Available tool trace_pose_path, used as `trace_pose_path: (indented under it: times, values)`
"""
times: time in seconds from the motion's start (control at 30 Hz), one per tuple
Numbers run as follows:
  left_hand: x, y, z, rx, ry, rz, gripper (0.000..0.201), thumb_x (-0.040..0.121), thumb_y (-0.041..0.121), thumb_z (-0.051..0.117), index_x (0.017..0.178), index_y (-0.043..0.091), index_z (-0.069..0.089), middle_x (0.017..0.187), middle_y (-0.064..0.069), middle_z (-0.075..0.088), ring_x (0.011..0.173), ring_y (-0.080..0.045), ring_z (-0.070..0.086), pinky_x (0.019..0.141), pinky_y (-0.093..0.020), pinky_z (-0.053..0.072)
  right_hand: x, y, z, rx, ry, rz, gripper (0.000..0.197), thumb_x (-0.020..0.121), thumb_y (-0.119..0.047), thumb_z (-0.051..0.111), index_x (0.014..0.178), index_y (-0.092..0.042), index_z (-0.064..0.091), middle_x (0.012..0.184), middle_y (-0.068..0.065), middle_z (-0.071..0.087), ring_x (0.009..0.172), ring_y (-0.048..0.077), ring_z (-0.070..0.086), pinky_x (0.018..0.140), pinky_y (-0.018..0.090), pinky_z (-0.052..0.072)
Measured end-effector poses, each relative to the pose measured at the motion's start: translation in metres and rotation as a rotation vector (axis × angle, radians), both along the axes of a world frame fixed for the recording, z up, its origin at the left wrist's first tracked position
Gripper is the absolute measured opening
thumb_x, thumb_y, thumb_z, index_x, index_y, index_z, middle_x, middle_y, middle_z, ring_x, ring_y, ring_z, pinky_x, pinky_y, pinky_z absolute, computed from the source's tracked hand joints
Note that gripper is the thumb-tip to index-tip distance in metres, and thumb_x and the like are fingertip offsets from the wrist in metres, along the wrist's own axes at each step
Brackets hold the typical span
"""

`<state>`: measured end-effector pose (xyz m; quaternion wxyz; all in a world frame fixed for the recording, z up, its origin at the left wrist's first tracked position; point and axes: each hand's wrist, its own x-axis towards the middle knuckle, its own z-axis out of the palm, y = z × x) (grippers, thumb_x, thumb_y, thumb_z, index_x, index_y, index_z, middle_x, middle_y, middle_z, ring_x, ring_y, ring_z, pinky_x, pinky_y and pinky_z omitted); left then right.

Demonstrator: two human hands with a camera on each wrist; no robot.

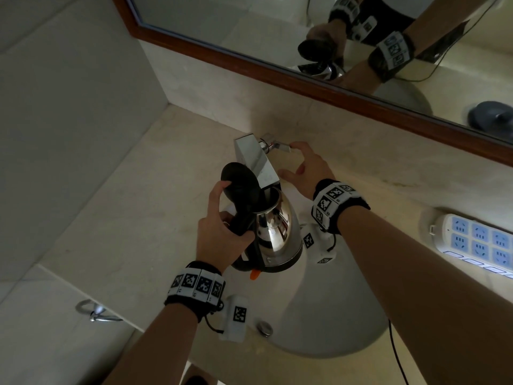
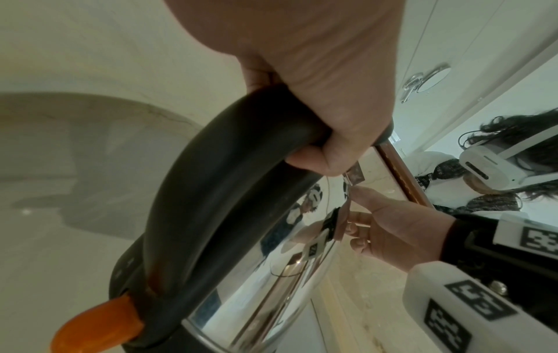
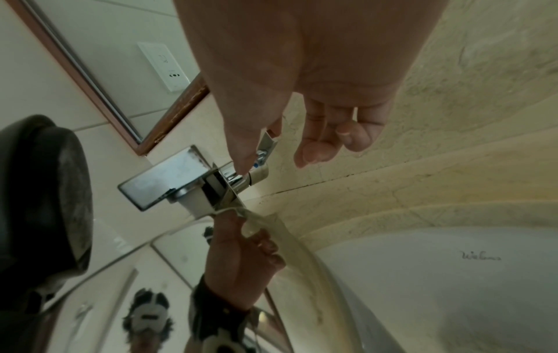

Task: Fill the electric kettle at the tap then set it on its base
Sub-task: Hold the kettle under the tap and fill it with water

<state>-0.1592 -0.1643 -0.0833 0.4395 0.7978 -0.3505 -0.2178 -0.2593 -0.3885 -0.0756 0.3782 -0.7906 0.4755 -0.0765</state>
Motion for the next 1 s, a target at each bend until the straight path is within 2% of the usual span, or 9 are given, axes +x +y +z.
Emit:
trace_pose_path:
  times: [0.1,0.17,0.47,0.67,0.8,1.0]
  values:
    - [-0.0006,0.0002,-0.0009,-0.006,0.003,0.001,0.101,0.071,0.006,0.082,0.15,0.04,0.028,0.052,0.002,0.062,0.049,-0.006,0.062,0.055,-0.013,0.053,-0.0001,-0.0005,-0.001,-0.001,-0.002,0.004,0.067,0.085,-0.04,0.073,0.142,-0.036,0.038,0.103,0.006,0.056,0.082,0.018,0.058,0.08,0.032,0.048]
    - [-0.0009,0.0006,-0.0008,-0.007,0.005,0.005,0.102,0.071,0.005,0.083,0.151,0.039,0.028,0.051,0.001,0.061,0.048,-0.006,0.061,0.053,-0.011,0.05,-0.0001,-0.0013,-0.001,-0.007,-0.009,0.004,0.065,0.086,-0.04,0.072,0.141,-0.035,0.039,0.103,0.006,0.056,0.08,0.017,0.057,0.081,0.032,0.048]
    - [-0.0027,0.0026,0.0008,0.006,0.006,0.012,0.103,0.072,0.006,0.083,0.153,0.036,0.027,0.052,0.002,0.062,0.048,-0.004,0.061,0.054,-0.01,0.051,-0.0014,-0.0029,-0.0014,-0.005,-0.039,0.005,0.059,0.087,-0.038,0.07,0.139,-0.035,0.042,0.1,0.005,0.056,0.077,0.013,0.055,0.077,0.029,0.043]
    - [-0.0026,0.0051,-0.0004,-0.008,-0.006,0.021,0.103,0.07,0.006,0.082,0.15,0.042,0.028,0.052,-0.001,0.063,0.048,-0.009,0.061,0.056,-0.018,0.054,-0.003,-0.0024,-0.0024,-0.013,-0.067,0.015,0.056,0.088,-0.036,0.069,0.138,-0.034,0.044,0.102,0.009,0.058,0.085,0.019,0.058,0.078,0.03,0.046]
    - [-0.0031,0.006,0.0005,-0.01,-0.005,0.01,0.101,0.07,0.005,0.082,0.149,0.04,0.029,0.052,0.0,0.063,0.049,-0.007,0.061,0.054,-0.012,0.05,-0.0034,-0.0017,-0.0012,-0.014,-0.064,0.011,0.056,0.088,-0.036,0.069,0.139,-0.034,0.044,0.102,0.009,0.058,0.085,0.019,0.057,0.077,0.029,0.043]
    - [-0.0049,0.0063,-0.0015,-0.006,0.006,0.007,0.102,0.071,0.006,0.082,0.149,0.043,0.027,0.055,-0.001,0.065,0.052,-0.009,0.064,0.057,-0.015,0.054,-0.0025,0.0,-0.0005,-0.003,-0.045,0.001,0.059,0.089,-0.035,0.069,0.14,-0.036,0.041,0.104,0.008,0.057,0.088,0.02,0.057,0.081,0.031,0.046]
